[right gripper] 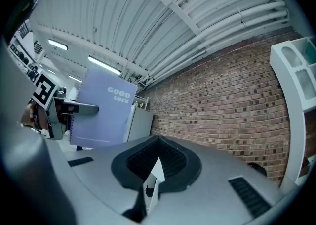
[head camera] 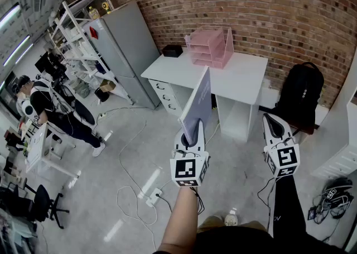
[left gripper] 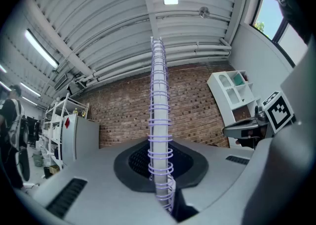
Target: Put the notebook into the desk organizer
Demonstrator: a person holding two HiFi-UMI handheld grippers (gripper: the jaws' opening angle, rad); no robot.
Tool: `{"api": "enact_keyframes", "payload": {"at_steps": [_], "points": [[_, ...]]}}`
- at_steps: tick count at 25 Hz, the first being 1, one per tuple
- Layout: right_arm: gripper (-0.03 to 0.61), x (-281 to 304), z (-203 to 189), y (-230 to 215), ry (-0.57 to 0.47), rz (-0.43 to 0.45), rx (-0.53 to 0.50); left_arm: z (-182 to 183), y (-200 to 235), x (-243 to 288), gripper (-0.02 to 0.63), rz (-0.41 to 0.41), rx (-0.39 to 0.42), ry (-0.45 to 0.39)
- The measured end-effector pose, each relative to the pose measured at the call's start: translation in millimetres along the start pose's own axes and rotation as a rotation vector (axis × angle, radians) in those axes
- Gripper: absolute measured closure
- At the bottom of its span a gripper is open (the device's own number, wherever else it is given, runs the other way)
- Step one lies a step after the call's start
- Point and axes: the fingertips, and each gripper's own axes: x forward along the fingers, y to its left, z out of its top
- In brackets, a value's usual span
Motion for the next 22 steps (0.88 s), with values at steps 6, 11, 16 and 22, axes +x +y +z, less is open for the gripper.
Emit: {"api": "enact_keyframes", "payload": {"at_steps": [6,11,16,22], "points": [[0.558,-2.3,-3.5,-0.2,0.004,0.003,0.036,3.0,-1.5,-4.3,0.574,-0.005,0.009,0.002],[0.558,7.5,1.5,2.0,-0.018,0.017,0.062,4.2,6.9,-1.3,0.575,0.003,0.008,0.002],[0.558,27.4,-2.3,-0.8,-0.019,0.022,0.059,-1.6,15.9,12.8,0.575,0.005,0.009,0.001],[0.558,65.4,-9.6,-3.2,-0.017,0.031,0.044,-14.7,40.3,44.1,0.575,0.01,-0.008,0.001]]}}
